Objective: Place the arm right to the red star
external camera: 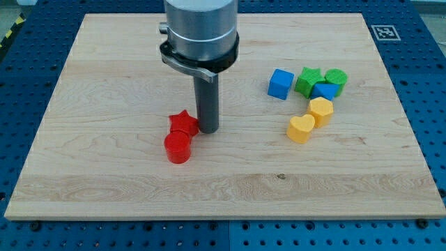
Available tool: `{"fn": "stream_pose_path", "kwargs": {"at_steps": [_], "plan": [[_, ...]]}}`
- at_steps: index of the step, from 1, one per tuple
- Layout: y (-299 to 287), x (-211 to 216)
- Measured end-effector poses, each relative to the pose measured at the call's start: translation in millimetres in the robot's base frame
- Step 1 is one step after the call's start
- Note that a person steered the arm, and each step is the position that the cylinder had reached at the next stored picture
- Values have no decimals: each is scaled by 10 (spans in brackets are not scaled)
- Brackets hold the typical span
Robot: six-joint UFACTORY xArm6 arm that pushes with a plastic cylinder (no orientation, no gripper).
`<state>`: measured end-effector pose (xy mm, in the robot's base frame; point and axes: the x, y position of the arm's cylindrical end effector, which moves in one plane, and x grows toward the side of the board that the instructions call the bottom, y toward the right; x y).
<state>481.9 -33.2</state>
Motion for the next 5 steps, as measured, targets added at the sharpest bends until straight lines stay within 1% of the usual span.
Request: {"fn": "stream_pose_path", "kwargs": {"at_steps": [1,2,3,4,5], "plan": [[-154,-140],[-75,-113],[312,-69],[476,104],[387,-191]]}}
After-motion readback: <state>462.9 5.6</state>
